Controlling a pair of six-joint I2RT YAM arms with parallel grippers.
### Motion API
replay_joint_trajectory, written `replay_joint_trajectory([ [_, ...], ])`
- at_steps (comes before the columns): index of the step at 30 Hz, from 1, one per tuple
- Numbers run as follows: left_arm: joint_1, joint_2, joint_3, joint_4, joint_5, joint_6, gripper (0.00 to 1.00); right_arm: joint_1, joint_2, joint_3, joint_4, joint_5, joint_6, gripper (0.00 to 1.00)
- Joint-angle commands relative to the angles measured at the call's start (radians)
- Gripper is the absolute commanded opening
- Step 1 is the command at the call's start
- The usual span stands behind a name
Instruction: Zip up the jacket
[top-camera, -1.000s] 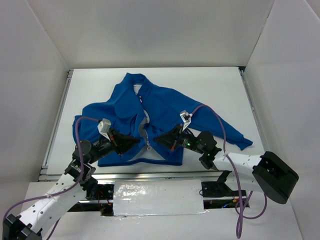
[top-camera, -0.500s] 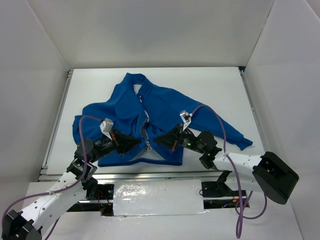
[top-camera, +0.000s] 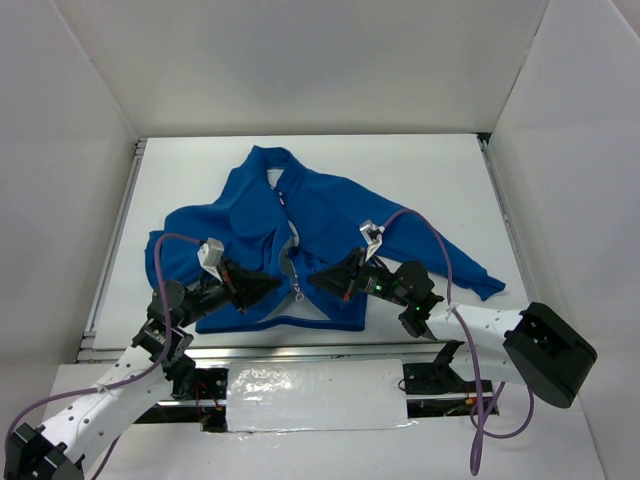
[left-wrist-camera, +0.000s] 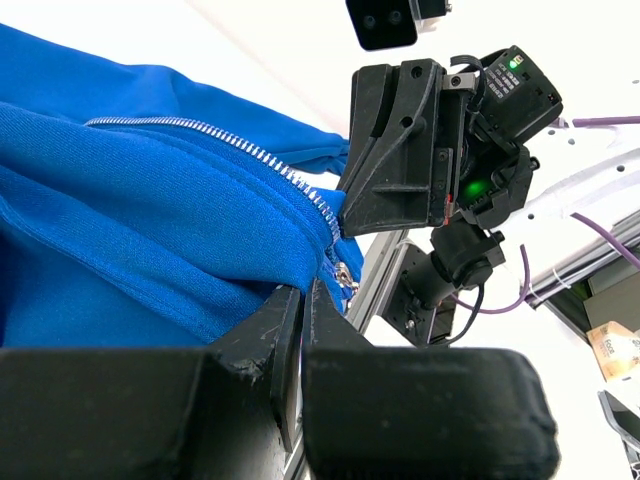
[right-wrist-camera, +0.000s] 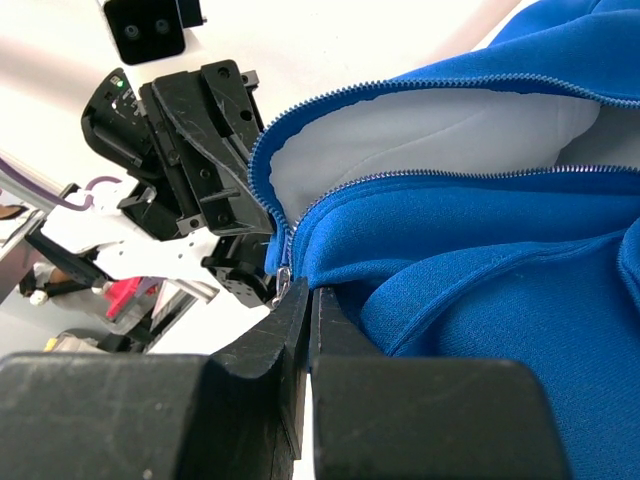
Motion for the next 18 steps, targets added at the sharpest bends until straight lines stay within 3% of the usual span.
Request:
replay_joint_trajectory([
  [1, 0.001, -0.014, 0.01, 0.076, -0.001, 0.01, 0.0, -0.006, -0.003, 0.009, 0.082, -0.014, 0.01, 0.0],
  [18, 0.001, 0.004, -0.004, 0.11, 0.013, -0.007, 0.0, -0.009, 0.017, 0.025, 0.098, -0.014, 0.016, 0.0],
])
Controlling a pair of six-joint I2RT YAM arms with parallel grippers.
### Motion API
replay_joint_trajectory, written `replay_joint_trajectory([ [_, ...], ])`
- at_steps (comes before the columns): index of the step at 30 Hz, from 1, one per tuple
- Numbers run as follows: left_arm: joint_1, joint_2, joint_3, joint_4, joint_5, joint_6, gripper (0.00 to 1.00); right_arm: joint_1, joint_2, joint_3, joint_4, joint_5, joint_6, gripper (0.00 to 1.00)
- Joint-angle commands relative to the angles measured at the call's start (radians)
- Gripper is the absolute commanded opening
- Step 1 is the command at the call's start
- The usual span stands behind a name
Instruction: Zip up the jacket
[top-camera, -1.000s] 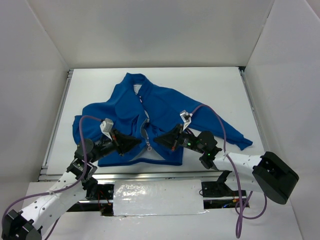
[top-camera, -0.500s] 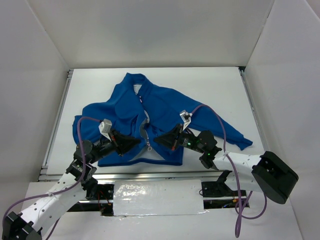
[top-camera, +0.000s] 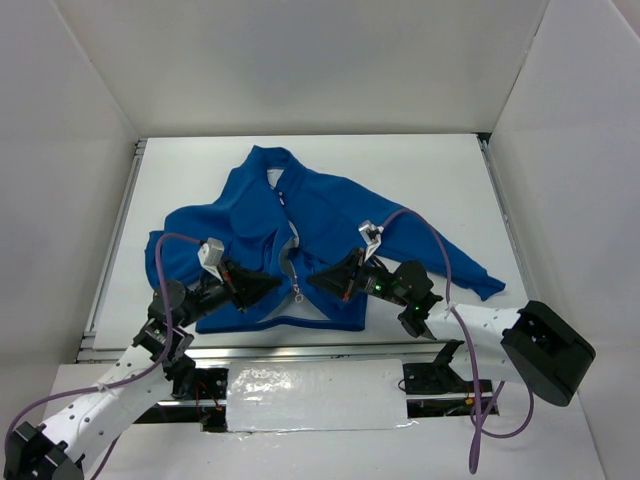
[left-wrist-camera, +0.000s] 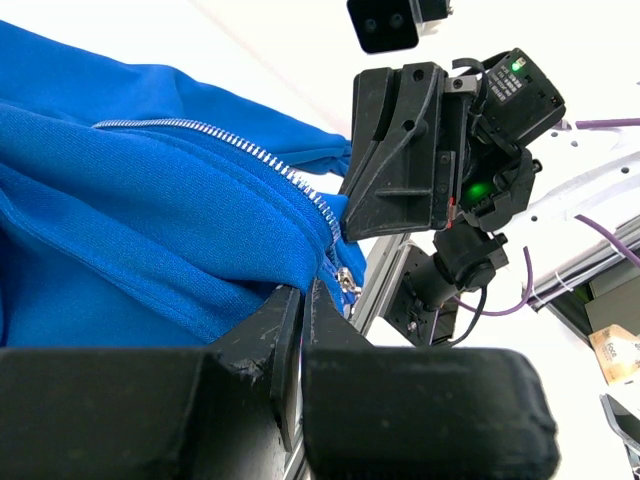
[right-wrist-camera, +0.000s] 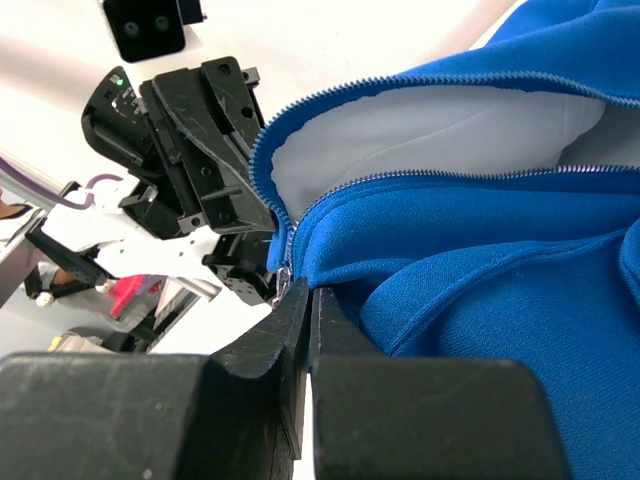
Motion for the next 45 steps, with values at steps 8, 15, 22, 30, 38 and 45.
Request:
replay_joint_trajectory([
  [8, 0.001, -0.009, -0.01, 0.091, 0.016, -0.002, 0.0, -0.009, -0.002, 0.036, 0.082, -0.009, 0.004, 0.0],
  [15, 0.001, -0.007, -0.016, 0.122, 0.029, -0.022, 0.0, -0.019, 0.018, 0.044, 0.091, -0.007, 0.007, 0.0],
  [22, 0.001, -0.006, -0.021, 0.131, 0.026, -0.034, 0.0, -0.022, 0.045, 0.056, 0.107, -0.022, 0.016, 0.0],
  [30, 0.001, -0.027, 0.002, 0.058, -0.046, -0.005, 0.0, -0.023, 0.03, 0.032, 0.119, -0.027, 0.027, 0.0],
  [38, 0.001, -0.03, 0.006, 0.056, -0.064, -0.004, 0.0, -0.022, 0.041, 0.032, 0.117, -0.033, 0.026, 0.0],
  [45, 0.001, -0.019, 0.006, 0.073, -0.053, -0.008, 0.0, -0.022, 0.067, 0.035, 0.114, -0.016, 0.024, 0.0],
])
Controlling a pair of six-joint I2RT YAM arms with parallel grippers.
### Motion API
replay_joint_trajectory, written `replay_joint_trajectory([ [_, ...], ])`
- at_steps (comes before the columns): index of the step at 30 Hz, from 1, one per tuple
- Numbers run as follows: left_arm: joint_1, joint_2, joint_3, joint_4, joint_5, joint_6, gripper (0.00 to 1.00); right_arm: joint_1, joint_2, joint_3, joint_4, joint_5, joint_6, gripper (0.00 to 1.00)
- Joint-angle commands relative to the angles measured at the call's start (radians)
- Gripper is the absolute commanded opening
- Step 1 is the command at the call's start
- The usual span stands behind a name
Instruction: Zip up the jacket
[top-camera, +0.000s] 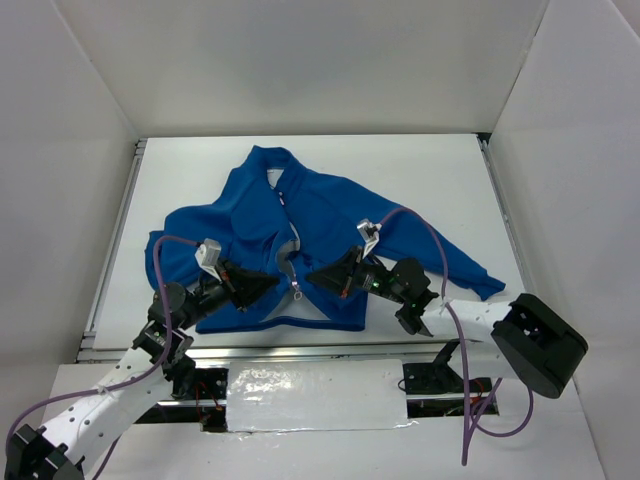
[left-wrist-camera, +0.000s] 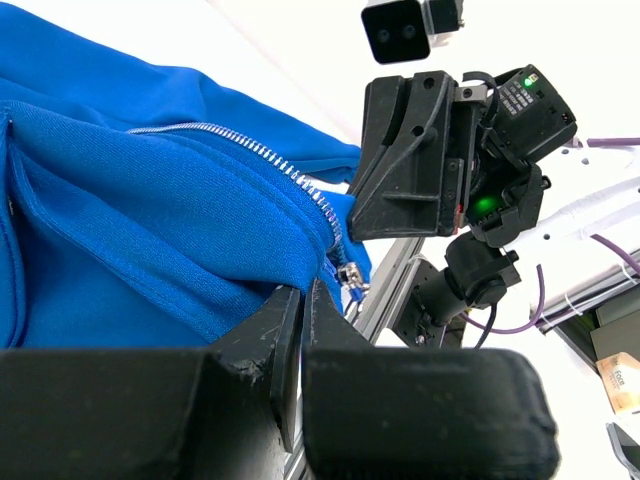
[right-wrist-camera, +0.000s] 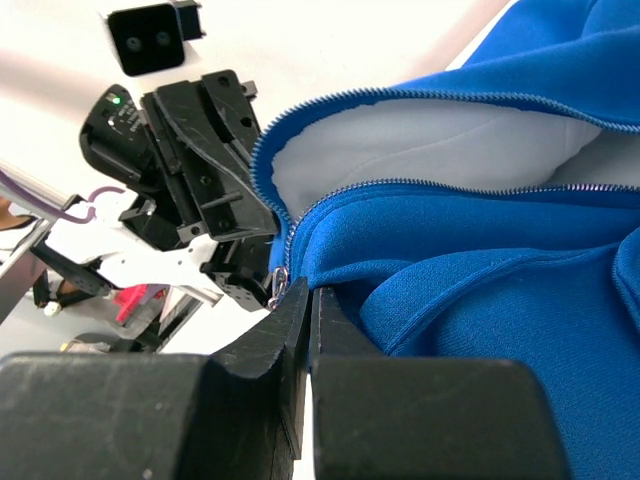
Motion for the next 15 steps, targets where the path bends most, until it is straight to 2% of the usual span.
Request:
replay_joint_trajectory([
  [1, 0.001, -0.001, 0.028, 0.085, 0.007, 0.014, 0.0, -0.007, 0.012, 0.022, 0.07, -0.004, 0.0, 0.0],
  [15, 0.001, 0.029, 0.019, 0.122, 0.03, 0.005, 0.0, -0.008, 0.0, 0.041, 0.039, 0.0, -0.014, 0.0],
])
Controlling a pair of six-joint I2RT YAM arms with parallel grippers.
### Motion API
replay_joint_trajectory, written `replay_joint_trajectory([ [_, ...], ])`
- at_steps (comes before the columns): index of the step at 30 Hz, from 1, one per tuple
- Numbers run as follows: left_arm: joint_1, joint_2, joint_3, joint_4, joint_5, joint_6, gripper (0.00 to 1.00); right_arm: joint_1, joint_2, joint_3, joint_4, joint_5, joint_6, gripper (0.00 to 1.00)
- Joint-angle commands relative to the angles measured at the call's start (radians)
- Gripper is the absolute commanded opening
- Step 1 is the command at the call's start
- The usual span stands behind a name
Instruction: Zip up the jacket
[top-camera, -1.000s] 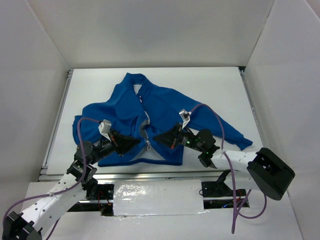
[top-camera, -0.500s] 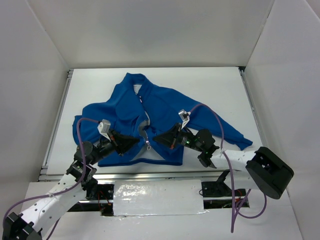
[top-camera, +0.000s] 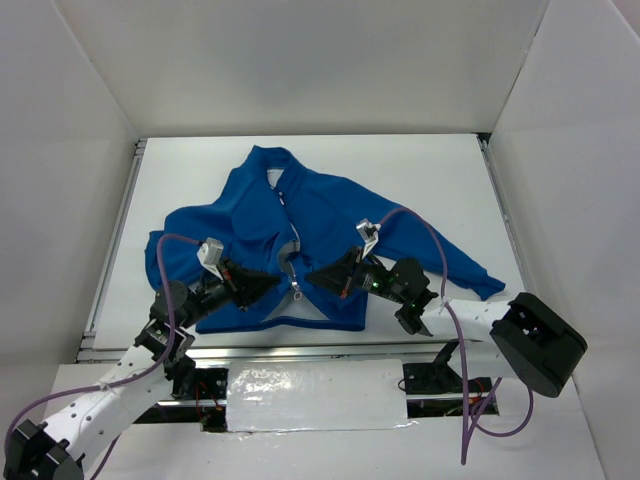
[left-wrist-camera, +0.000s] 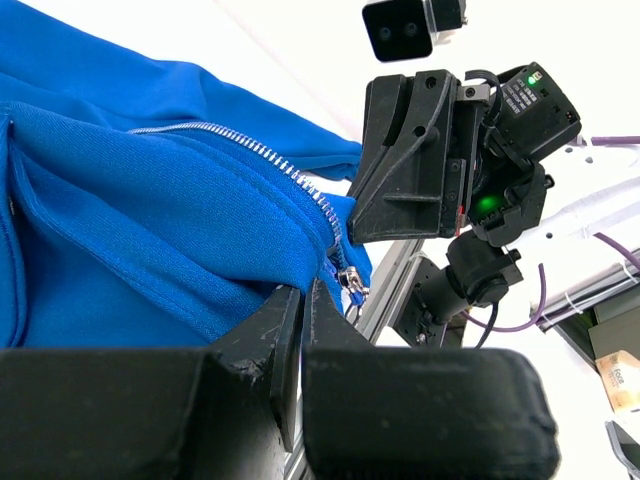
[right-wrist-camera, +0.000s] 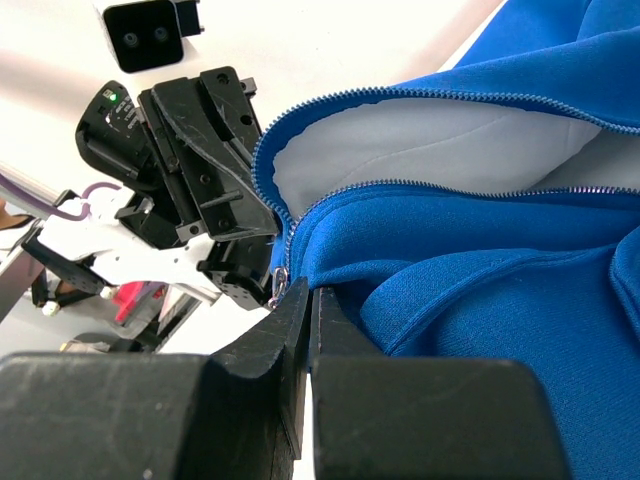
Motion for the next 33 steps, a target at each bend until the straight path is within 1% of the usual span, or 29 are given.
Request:
replay_joint_trajectory([
  [1, 0.001, -0.001, 0.019, 0.102, 0.031, 0.005, 0.0, -0.007, -0.011, 0.044, 0.039, 0.001, -0.013, 0.0],
  [10, 0.001, 0.002, 0.021, 0.105, 0.039, 0.0, 0.0, -0.013, 0.017, 0.057, 0.037, 0.0, -0.016, 0.0],
  [19, 0.001, -0.017, 0.031, 0.061, -0.009, 0.014, 0.0, -0.017, 0.008, 0.044, 0.04, -0.014, -0.012, 0.0],
  [29, 0.001, -0.014, 0.039, 0.064, -0.007, 0.023, 0.0, -0.017, 0.037, 0.037, 0.065, -0.02, 0.0, 0.0],
  [33, 0.001, -0.025, 0.067, 0.013, -0.021, 0.061, 0.0, -0.017, 0.046, 0.041, 0.072, -0.026, 0.003, 0.0],
])
